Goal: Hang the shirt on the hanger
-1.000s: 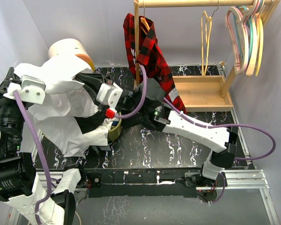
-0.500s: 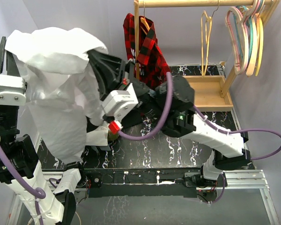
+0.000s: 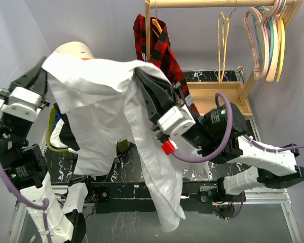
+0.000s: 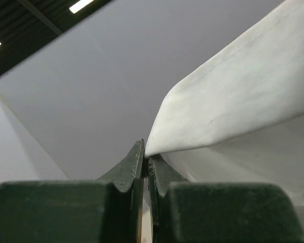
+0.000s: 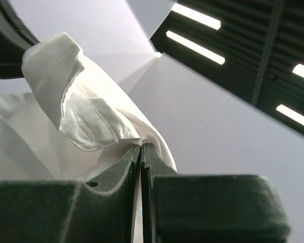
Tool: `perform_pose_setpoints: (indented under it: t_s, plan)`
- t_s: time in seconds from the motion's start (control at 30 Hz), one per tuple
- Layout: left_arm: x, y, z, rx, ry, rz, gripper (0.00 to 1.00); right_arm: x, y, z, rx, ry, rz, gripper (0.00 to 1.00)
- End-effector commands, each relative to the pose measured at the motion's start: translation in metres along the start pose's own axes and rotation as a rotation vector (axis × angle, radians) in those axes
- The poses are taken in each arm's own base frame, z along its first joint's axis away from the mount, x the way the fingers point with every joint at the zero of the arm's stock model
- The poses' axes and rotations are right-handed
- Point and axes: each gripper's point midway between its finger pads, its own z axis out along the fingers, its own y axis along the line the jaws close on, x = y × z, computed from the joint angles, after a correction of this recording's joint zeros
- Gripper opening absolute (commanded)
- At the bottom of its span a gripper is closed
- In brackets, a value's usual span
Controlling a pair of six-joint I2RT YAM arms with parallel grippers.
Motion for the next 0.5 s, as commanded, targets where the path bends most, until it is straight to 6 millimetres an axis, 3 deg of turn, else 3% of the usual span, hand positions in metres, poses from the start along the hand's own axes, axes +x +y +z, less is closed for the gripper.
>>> perform_pose_setpoints:
  t_s: [0.0,0.13,0.23,0.37,0.47]
  plan:
    - [0.068,-0.062,-0.015,0.243,0.154,-0.288,0.00,0.055,0.042,-0.048,0.027,0.166,0.269,0.08]
    - [0.123,-0.090,-0.029,0.299,0.270,-0.472,0.00,0.126,0.079,-0.091,0.078,0.326,0.491,0.08]
    - [0.148,-0.108,-0.038,0.326,0.325,-0.595,0.00,0.176,0.115,-0.122,0.060,0.432,0.594,0.08]
    - [0.182,-0.125,-0.048,0.316,0.392,-0.778,0.00,0.224,0.155,-0.142,-0.004,0.523,0.687,0.13]
    - [0.211,-0.137,-0.054,0.300,0.466,-0.866,0.00,0.243,0.177,-0.143,-0.058,0.550,0.747,0.15]
